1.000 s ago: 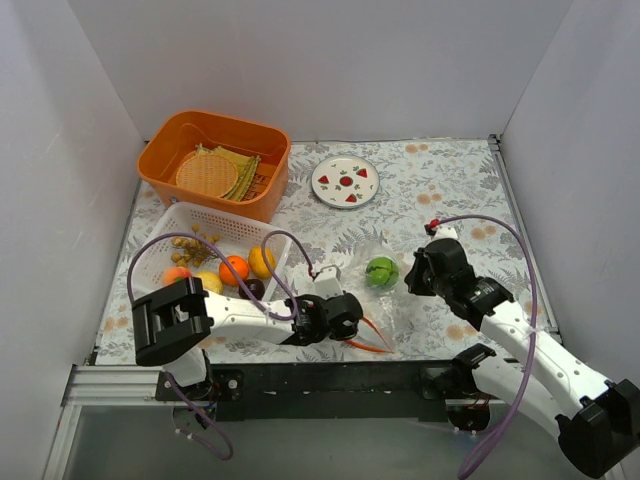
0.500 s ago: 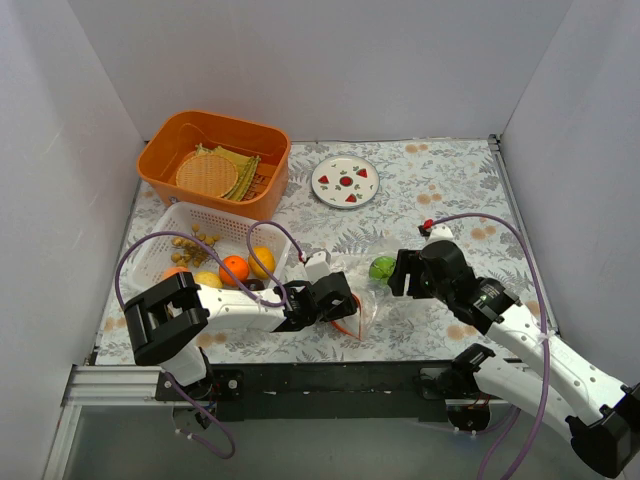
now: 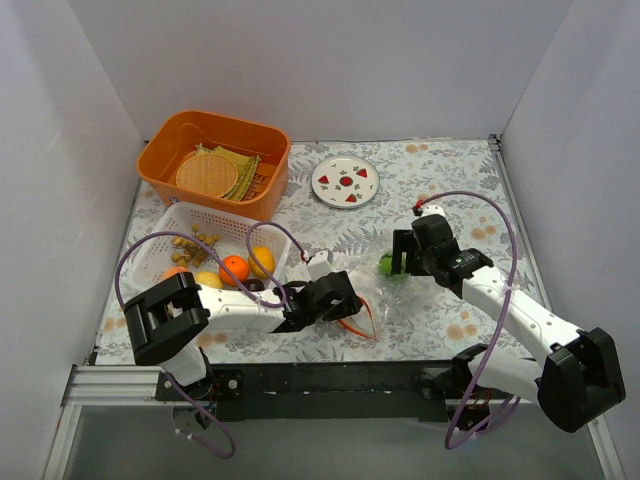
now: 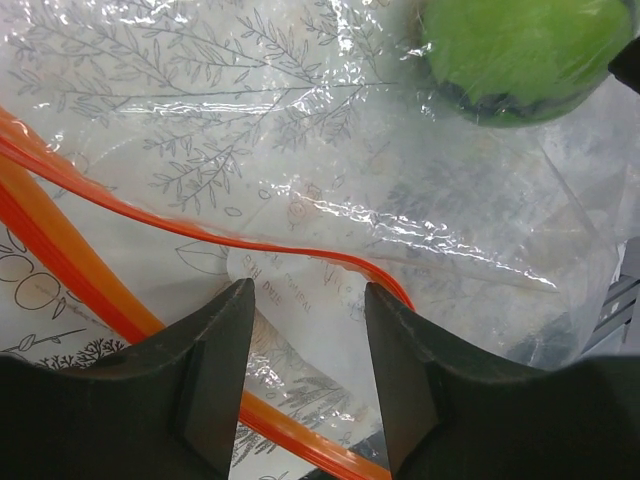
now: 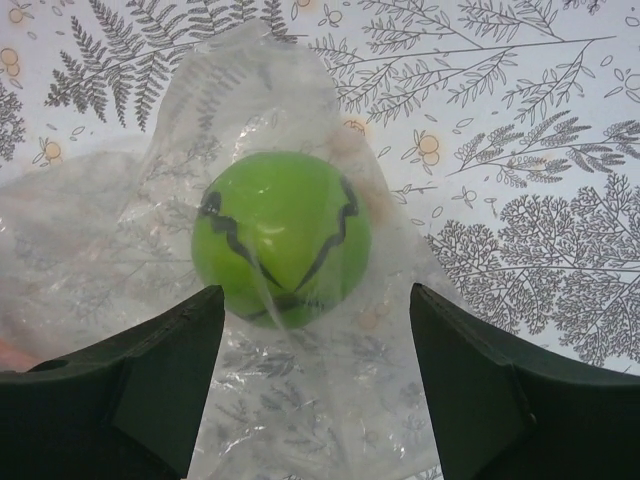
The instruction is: Open the zip-top bag and remove the fake food
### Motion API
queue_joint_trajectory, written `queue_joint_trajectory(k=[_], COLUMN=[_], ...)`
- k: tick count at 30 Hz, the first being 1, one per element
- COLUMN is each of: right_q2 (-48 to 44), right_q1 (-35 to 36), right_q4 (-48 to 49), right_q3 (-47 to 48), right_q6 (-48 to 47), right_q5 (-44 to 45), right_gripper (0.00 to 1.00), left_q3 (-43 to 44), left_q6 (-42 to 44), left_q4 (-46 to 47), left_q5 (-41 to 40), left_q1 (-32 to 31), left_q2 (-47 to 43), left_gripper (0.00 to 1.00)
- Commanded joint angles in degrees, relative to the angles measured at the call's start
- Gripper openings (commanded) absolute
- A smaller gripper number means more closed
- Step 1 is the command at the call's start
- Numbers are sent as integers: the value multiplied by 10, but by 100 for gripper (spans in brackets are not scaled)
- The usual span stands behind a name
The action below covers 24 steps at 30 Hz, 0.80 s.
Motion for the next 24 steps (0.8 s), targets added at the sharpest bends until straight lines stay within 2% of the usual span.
queue_joint_trajectory(k=[1, 3, 4, 6, 7, 10, 14, 18, 24], right_q2=[19, 25, 32, 39, 43, 36, -1, -60, -93], right_q1=[-17, -17, -18, -18, -18, -18, -18, -17, -17], right_q4=[61, 72, 74, 75, 75, 65, 41, 15, -8], right_q3=[18, 8, 7, 3, 3, 4, 16, 31, 56], right_q6=[-20, -19, -20, -20, -19, -13, 2, 9, 26], right_q5=[-16, -19, -18, -14, -11, -25, -66, -76, -114], right_gripper=[72, 60, 49, 36, 19, 1, 1, 1, 1], left_q3=[-8, -9, -9, -11, -11, -29, -46, -67, -68], left_q6=[2, 4, 6, 6, 7, 8, 8, -3, -31], left_q4=[21, 29, 30, 33, 35, 59, 84, 108, 101], left_q5=[0, 0, -2, -1, -2, -2, -5, -7, -11], left_q1=[2, 3, 6, 9, 9, 9, 9, 9, 9], left_q2=[-4, -3, -3, -1, 0, -6, -13, -22, 2], left_gripper=[45, 45, 45, 45, 44, 43, 36, 16, 5])
